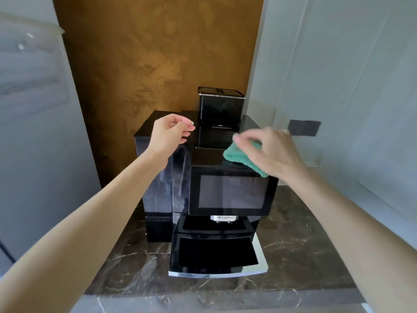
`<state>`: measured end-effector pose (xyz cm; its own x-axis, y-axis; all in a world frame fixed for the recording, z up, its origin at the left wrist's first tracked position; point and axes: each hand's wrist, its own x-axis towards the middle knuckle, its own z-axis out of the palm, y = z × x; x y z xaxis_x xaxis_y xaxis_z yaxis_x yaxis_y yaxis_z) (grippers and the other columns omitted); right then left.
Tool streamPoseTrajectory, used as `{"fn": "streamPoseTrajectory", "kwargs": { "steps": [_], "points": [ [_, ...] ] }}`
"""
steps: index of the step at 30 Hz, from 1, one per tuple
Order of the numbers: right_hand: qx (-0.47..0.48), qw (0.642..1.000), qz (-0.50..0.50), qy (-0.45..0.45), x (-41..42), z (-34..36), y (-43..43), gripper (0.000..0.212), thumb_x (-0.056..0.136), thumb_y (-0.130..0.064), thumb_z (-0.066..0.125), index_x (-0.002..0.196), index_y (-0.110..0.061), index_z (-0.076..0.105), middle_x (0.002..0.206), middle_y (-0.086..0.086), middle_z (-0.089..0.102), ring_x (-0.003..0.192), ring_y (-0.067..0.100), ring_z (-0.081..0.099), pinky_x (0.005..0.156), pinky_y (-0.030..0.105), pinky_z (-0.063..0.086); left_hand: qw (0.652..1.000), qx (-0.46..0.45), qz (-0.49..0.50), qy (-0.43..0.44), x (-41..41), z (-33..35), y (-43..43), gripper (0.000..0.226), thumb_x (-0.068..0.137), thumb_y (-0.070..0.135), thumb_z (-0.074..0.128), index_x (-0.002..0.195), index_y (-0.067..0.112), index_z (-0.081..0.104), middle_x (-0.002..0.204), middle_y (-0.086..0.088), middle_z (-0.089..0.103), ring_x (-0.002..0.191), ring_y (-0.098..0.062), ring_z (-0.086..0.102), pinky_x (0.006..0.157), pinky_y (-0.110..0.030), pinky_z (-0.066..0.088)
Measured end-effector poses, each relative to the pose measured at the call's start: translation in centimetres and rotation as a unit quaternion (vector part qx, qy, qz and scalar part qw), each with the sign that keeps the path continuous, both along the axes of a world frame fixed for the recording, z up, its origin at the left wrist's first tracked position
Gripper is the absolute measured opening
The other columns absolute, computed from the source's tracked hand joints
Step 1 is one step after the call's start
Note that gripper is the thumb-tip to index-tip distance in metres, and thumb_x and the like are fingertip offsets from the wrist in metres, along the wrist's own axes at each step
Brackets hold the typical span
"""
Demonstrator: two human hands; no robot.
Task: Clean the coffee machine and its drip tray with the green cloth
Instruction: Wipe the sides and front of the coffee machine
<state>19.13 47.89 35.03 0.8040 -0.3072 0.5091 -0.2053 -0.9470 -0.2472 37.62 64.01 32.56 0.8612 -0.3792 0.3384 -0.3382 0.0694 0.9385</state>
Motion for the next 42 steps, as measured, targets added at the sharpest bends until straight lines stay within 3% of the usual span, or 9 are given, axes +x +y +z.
{"fn": "streamPoseTrajectory", "kwargs": {
  "steps": [5,8,11,15,20,26,33,38,42],
  "points": [
    [-0.003,0.976,-0.070,0.206,2.5,-1.8,0.0,0.064,0.106,-0.060,0.016,0.160,-0.030,0.026,0.165,0.002,0.034,0.150,0.026,0.031,0.123,0.052,0.016,0.998,0.014,0.049,-0.042,1.3,-1.1,-0.2,0.020,0.103,0.010,0.054,0.096,0.019,0.071,0.107,0.000,0.073,0.107,-0.014,0.069,0.096,-0.033,0.059],
    [-0.019,0.975,-0.083,0.206,3.2,-3.0,0.0,0.067,0.104,-0.063,0.013,0.161,-0.028,0.025,0.168,0.002,0.026,0.153,0.026,0.024,0.123,0.052,0.016,0.986,0.058,0.104,-0.114,2.0,-2.0,1.0,0.020,0.103,0.014,0.054,0.100,0.022,0.072,0.109,0.007,0.071,0.105,-0.009,0.066,0.095,-0.026,0.054],
    [-0.031,0.978,-0.082,0.191,3.8,-3.0,1.7,0.070,0.102,-0.067,0.012,0.160,-0.029,0.026,0.167,-0.001,0.027,0.153,0.025,0.024,0.123,0.053,0.018,0.975,0.103,0.113,-0.162,3.2,-2.5,2.1,0.021,0.103,0.016,0.053,0.107,0.025,0.072,0.114,0.014,0.065,0.113,-0.010,0.062,0.105,-0.036,0.051],
    [-0.073,0.987,-0.030,0.137,6.4,-4.3,7.7,0.071,0.099,-0.072,0.020,0.155,-0.033,0.039,0.163,-0.005,0.036,0.151,0.023,0.029,0.121,0.051,0.022,0.970,0.124,0.097,-0.184,5.5,-3.2,3.8,0.022,0.103,0.015,0.052,0.104,0.024,0.073,0.115,0.011,0.067,0.115,-0.009,0.059,0.108,-0.038,0.048],
    [-0.180,0.978,-0.082,-0.059,8.9,-8.8,12.2,0.046,0.100,-0.050,0.045,0.113,-0.021,0.078,0.128,0.002,0.071,0.135,0.024,0.053,0.114,0.049,0.038,0.961,0.140,0.019,-0.238,6.8,-3.8,5.2,0.022,0.103,0.015,0.052,0.104,0.024,0.072,0.110,0.014,0.065,0.107,-0.003,0.057,0.099,-0.027,0.045],
    [-0.241,0.948,-0.166,-0.125,7.4,-13.3,12.8,0.050,0.106,-0.031,0.043,0.154,-0.016,0.046,0.161,0.013,0.040,0.153,0.034,0.029,0.123,0.055,0.022,0.922,0.139,-0.119,-0.342,5.3,-2.8,3.7,0.020,0.107,0.023,0.051,0.115,0.021,0.069,0.117,0.011,0.068,0.115,-0.007,0.060,0.100,-0.026,0.048],
    [-0.117,0.938,-0.272,-0.181,8.4,-18.4,15.1,0.071,0.108,-0.035,0.033,0.162,-0.016,-0.009,0.169,0.013,0.006,0.158,0.034,0.003,0.127,0.054,0.012,0.853,0.183,-0.300,-0.385,1.2,-0.8,0.1,0.039,0.111,0.038,0.038,0.124,0.018,0.069,0.120,0.008,0.069,0.113,-0.007,0.062,0.097,-0.027,0.048],
    [-0.019,0.924,-0.295,-0.242,9.6,-17.5,18.0,0.079,0.098,-0.031,0.049,0.161,-0.006,0.009,0.170,0.017,0.012,0.158,0.034,0.003,0.125,0.060,0.012,0.864,0.191,-0.344,-0.314,0.6,0.4,-3.3,0.051,0.111,0.047,0.028,0.123,0.023,0.072,0.121,0.013,0.067,0.121,-0.003,0.058,0.103,-0.022,0.040],
    [0.026,0.903,-0.316,-0.290,11.0,-15.9,16.9,0.066,0.108,-0.040,0.027,0.162,-0.008,0.008,0.171,0.014,0.005,0.159,0.031,0.001,0.124,0.059,0.017,0.847,0.231,-0.335,-0.343,0.0,0.6,-5.8,0.048,0.111,0.045,0.031,0.124,0.023,0.071,0.124,0.006,0.069,0.122,-0.011,0.060,0.106,-0.032,0.044]
  ]
}}
